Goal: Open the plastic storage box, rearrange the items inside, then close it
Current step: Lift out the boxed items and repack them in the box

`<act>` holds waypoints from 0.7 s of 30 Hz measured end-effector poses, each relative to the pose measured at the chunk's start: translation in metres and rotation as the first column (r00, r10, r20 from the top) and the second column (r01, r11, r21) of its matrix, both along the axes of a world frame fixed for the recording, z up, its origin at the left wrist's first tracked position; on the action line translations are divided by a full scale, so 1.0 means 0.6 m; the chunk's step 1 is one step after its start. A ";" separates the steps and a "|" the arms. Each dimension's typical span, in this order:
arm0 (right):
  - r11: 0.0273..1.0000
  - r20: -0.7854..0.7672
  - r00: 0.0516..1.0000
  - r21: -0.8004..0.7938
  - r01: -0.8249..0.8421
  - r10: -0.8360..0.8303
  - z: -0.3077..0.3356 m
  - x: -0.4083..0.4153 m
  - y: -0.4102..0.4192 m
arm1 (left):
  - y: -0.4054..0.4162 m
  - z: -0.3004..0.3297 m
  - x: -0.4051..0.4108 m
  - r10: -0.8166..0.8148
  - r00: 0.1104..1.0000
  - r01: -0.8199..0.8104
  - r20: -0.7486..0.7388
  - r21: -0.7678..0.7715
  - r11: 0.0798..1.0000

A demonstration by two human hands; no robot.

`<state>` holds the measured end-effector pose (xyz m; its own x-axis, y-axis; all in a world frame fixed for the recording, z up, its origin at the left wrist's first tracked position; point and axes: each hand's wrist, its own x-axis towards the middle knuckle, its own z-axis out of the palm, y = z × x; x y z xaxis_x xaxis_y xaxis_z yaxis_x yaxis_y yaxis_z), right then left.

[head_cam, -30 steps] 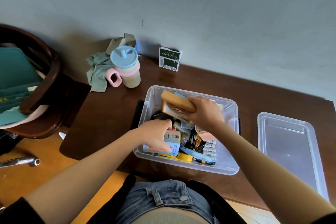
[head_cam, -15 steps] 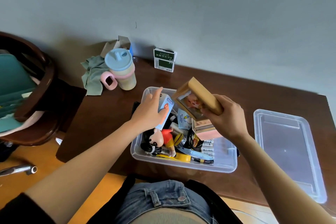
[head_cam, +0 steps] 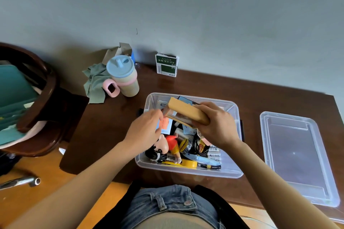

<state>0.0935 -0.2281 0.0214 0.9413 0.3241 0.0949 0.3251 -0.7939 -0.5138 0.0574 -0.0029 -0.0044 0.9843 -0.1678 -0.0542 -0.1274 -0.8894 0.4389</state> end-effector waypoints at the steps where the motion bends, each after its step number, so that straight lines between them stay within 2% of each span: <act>1: 1.000 -0.002 1.000 -0.021 0.000 0.000 -0.004 0.000 0.004 | 0.002 -0.003 -0.008 -0.055 0.996 0.056 -0.063 0.013 0.998; 5: 0.994 -0.081 0.997 -0.103 -0.019 0.011 -0.016 0.002 0.014 | -0.011 -0.011 -0.022 -0.282 0.925 0.332 -0.253 0.182 0.926; 8: 0.997 -0.147 0.989 -0.081 0.002 -0.014 -0.027 0.006 0.017 | -0.030 -0.010 -0.020 -0.268 0.920 0.348 -0.285 0.281 0.894; 10: 0.992 -0.174 0.983 -0.123 0.032 -0.053 -0.029 0.009 0.024 | -0.040 -0.011 -0.020 -0.289 0.907 0.389 -0.306 0.348 0.853; 13: 0.972 -0.077 0.984 -0.185 0.143 -0.160 -0.026 0.010 0.032 | -0.047 -0.017 -0.015 -0.296 0.897 0.420 -0.329 0.421 0.804; 17: 0.955 0.069 0.971 -0.174 0.239 -0.230 -0.018 -0.001 0.033 | -0.053 -0.025 -0.009 -0.219 0.921 0.359 -0.322 0.482 0.799; 19: 0.971 0.140 0.970 -0.105 0.213 -0.198 -0.015 -0.016 0.033 | -0.058 -0.028 -0.006 -0.187 0.925 0.340 -0.332 0.499 0.797; 21: 0.998 0.102 0.992 0.011 0.069 -0.069 -0.014 -0.034 0.029 | -0.055 -0.032 -0.002 -0.196 0.919 0.350 -0.341 0.483 0.802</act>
